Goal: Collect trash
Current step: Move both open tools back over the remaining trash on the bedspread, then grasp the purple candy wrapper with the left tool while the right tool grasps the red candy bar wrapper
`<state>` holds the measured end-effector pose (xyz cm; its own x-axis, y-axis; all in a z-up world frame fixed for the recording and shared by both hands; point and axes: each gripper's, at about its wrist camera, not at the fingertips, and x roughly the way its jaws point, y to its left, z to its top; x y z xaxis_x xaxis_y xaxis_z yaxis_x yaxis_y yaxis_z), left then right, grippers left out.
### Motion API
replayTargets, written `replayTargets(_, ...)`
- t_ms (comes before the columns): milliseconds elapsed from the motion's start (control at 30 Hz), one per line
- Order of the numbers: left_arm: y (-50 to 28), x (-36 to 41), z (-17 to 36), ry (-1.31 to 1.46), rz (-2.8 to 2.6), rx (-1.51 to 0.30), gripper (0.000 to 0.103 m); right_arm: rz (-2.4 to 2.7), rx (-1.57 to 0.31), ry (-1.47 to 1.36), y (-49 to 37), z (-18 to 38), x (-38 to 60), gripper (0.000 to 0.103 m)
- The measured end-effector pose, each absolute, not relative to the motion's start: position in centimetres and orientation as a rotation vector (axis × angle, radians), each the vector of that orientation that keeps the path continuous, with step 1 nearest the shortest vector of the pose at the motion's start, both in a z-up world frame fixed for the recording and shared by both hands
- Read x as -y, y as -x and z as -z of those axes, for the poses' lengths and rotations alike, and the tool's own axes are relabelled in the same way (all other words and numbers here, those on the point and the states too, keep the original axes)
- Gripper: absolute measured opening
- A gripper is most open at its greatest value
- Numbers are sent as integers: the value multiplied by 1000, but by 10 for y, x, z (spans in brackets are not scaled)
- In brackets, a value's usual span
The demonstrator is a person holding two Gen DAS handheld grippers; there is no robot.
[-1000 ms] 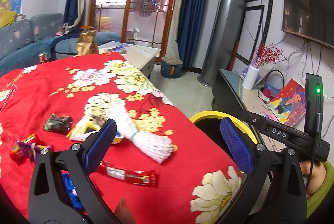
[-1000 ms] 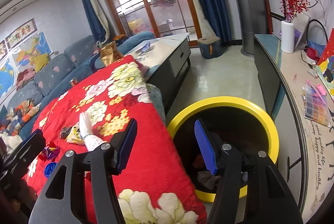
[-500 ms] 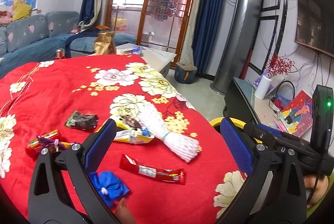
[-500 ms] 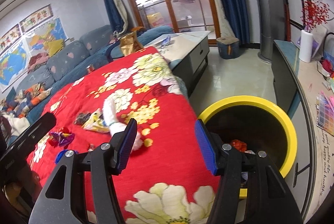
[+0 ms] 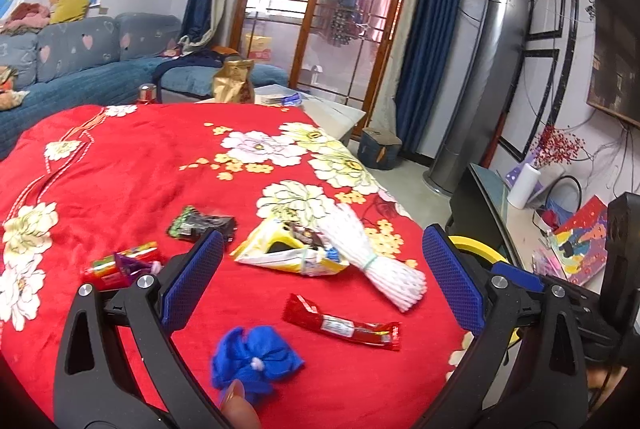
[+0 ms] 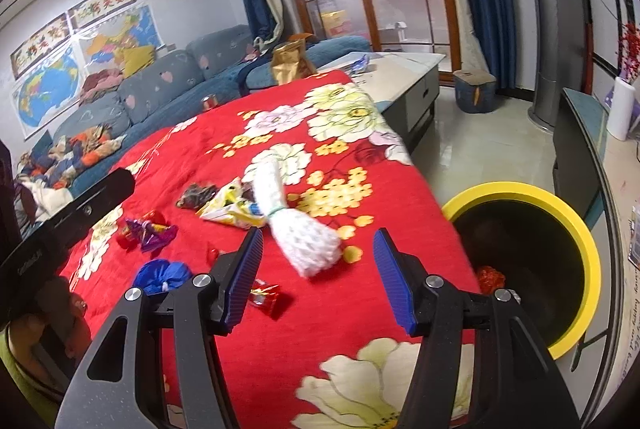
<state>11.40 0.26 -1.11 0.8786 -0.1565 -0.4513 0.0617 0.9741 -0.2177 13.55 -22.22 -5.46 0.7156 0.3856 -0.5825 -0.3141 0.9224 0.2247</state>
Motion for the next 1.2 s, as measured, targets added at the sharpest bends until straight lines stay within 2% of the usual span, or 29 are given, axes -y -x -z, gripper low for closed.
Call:
replayTargets(533, -108, -59, 21, 259, -10, -510, 91, -518, -723, -11, -132, 67, 165, 55)
replayTargets(1000, -112, -106, 57, 346, -104, -611, 91, -559, -775, 59, -149, 83, 135, 55)
replayTargets(1167, -116, -112, 70, 373, -106, -643, 82, -555, -797, 80, -158, 92, 130, 55)
replayTargets(1200, -118, -112, 72, 380, -102, -649, 77, -552, -801, 81, -160, 93, 130, 55)
